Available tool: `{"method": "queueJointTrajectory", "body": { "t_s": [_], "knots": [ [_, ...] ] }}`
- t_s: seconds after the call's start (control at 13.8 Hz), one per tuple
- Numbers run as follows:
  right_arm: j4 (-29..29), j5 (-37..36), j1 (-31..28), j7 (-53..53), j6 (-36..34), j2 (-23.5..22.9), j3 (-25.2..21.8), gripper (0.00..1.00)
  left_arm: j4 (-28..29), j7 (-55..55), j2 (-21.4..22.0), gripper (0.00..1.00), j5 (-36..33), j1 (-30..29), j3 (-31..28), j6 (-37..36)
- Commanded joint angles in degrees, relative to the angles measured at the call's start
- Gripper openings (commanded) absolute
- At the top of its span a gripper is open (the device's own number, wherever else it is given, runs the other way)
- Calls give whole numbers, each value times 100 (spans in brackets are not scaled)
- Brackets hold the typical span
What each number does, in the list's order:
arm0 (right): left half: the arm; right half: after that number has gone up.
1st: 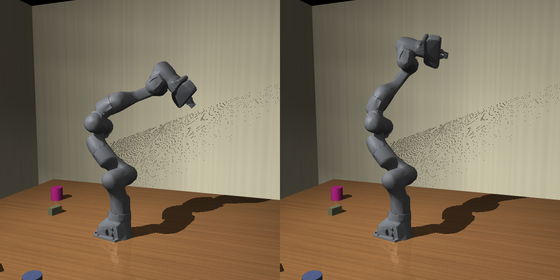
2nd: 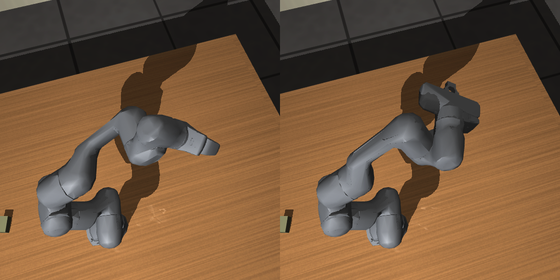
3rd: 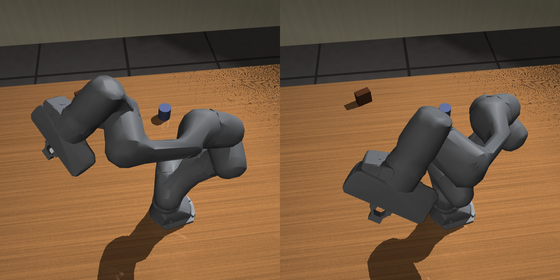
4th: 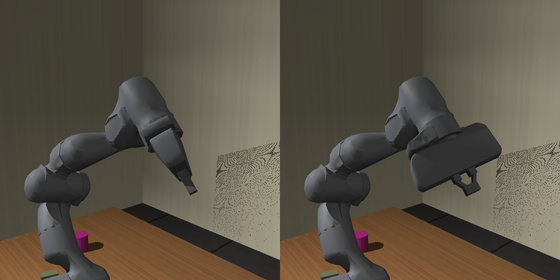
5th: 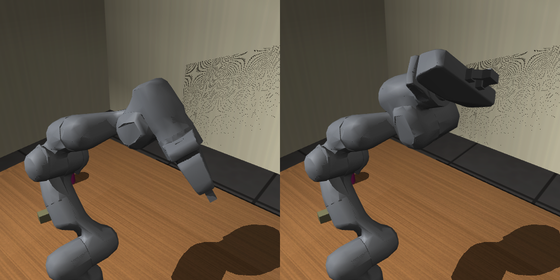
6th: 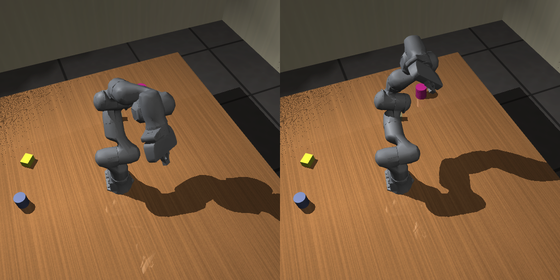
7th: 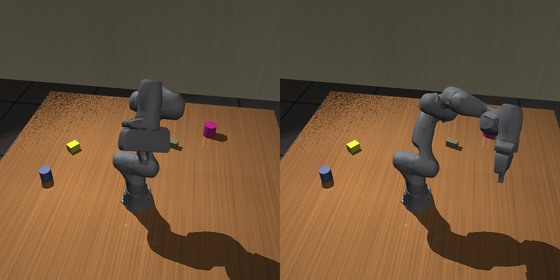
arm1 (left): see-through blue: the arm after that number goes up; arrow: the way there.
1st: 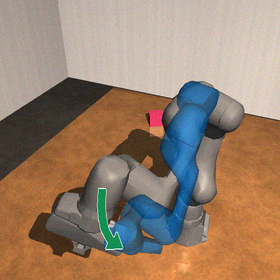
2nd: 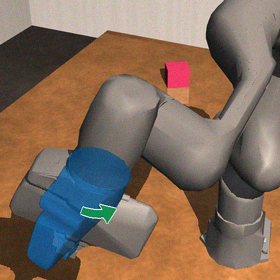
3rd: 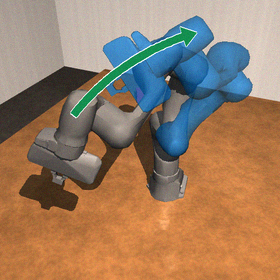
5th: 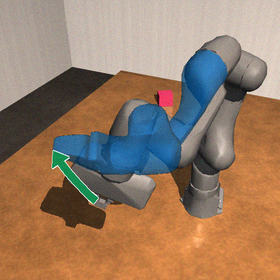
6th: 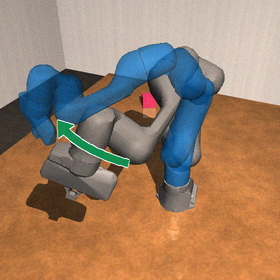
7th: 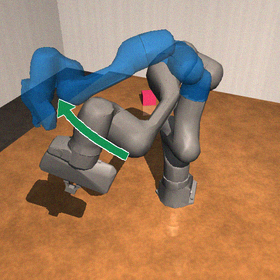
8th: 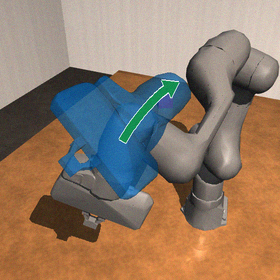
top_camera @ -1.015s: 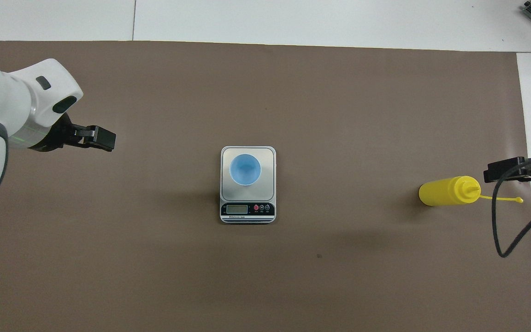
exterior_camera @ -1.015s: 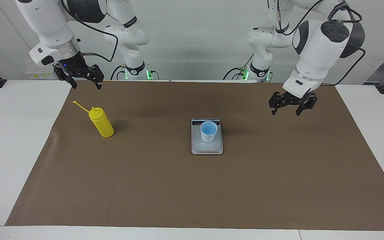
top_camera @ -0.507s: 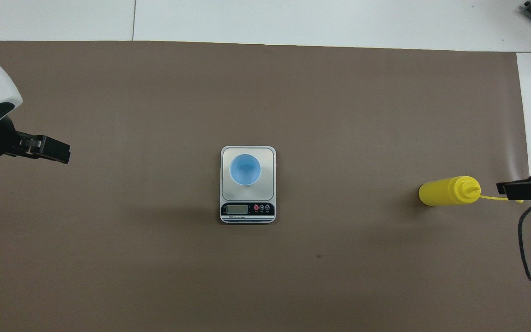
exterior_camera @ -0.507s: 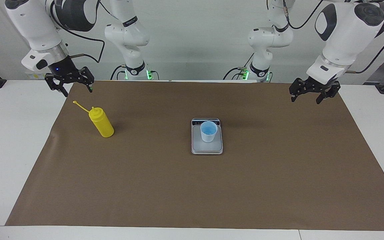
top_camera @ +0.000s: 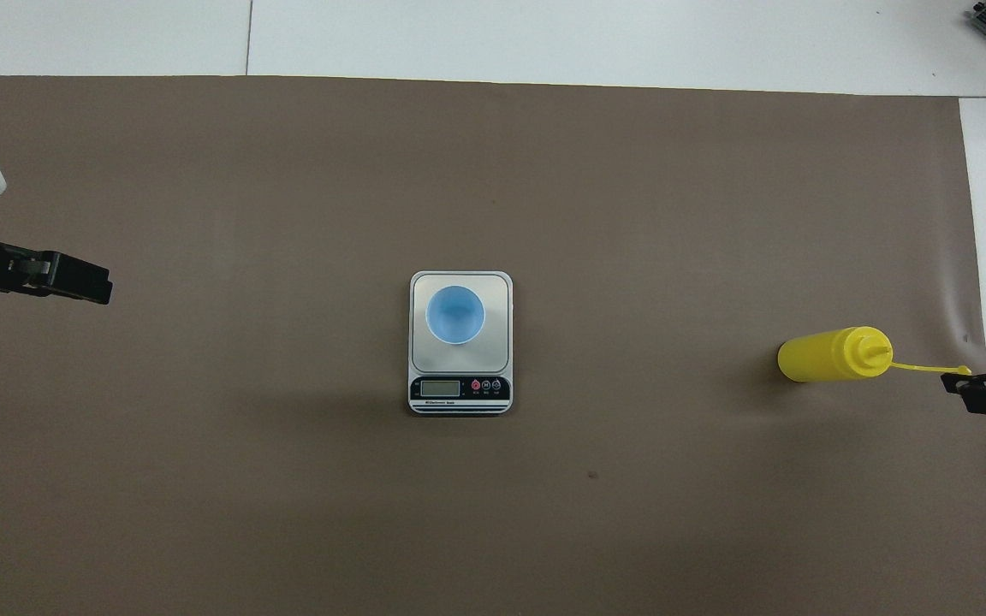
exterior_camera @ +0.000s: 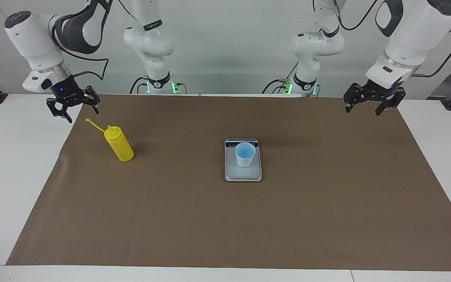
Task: Pour seasoning into cup on scale with both arms
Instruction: 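Reach the right gripper to the yellow squeeze bottle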
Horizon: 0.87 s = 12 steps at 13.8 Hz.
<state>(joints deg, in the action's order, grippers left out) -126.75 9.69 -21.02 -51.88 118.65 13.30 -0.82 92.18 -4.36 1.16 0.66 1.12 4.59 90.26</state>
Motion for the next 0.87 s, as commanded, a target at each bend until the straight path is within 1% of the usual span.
{"method": "queueJointTrajectory", "body": {
  "t_s": [0.0, 0.14, 0.22, 0.29, 0.36, 0.65, 0.8],
  "knots": [
    [-587, 488, -306, -734, 474, 182, 29, 100, -121, -21, 69, 100, 118, -130, 77, -202],
    [-763, 1024, -473, -1138, 519, 138, 21, 100, -174, -12, 78, 100, 110, -130, 60, -377],
    [-877, 1305, -552, -1462, 615, 112, 29, 100, -192, -12, 95, 100, 118, -130, 86, -291],
    [-1069, 1621, -622, -1909, 807, 94, 21, 100, -140, -99, 208, 100, 110, -130, 95, -273],
    [-1202, 1937, -631, -2287, 931, 112, 29, 100, -96, -74, 244, 100, 118, -130, 95, -281],
    [-1404, 3273, -631, -3361, 967, 77, 21, 100, -25, -39, 271, 100, 110, -121, 95, -299],
    [-1615, 3705, -745, -3897, 1116, -37, 21, 100, -25, -39, 271, 100, 110, -130, 86, -299]
  ]
}}
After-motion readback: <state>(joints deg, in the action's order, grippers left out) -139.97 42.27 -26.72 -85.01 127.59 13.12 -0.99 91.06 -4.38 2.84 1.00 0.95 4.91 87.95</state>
